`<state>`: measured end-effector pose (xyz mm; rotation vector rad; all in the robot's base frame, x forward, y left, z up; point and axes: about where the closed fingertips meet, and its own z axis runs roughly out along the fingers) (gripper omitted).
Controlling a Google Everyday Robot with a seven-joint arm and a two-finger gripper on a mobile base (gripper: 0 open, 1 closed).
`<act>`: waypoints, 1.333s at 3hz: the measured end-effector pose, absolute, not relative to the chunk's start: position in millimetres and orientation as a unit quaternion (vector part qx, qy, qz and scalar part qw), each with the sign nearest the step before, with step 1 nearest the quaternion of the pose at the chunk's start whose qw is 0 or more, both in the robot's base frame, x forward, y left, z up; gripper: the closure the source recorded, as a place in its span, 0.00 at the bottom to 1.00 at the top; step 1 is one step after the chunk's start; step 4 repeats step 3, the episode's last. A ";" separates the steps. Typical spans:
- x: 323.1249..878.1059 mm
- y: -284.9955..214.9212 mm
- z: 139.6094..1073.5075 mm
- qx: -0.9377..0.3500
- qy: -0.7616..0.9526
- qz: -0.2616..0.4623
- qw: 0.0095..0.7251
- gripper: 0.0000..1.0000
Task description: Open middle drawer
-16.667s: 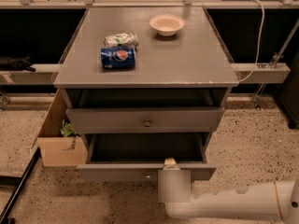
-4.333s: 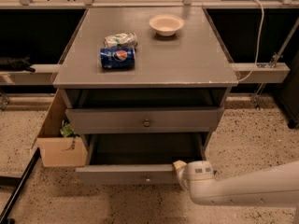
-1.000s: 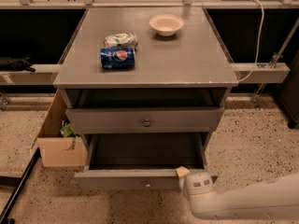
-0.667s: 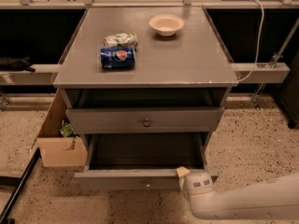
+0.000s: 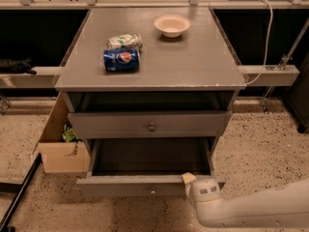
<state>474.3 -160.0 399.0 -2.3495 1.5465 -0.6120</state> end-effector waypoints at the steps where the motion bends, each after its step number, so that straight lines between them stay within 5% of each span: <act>1: 474.3 -160.0 399.0 -0.809 0.533 -0.211 0.131 0.05; 4: 474.3 -160.0 399.0 -0.809 0.533 -0.211 0.131 0.00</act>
Offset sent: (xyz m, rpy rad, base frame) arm 0.0000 0.0000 0.0000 0.0000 0.0000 0.0000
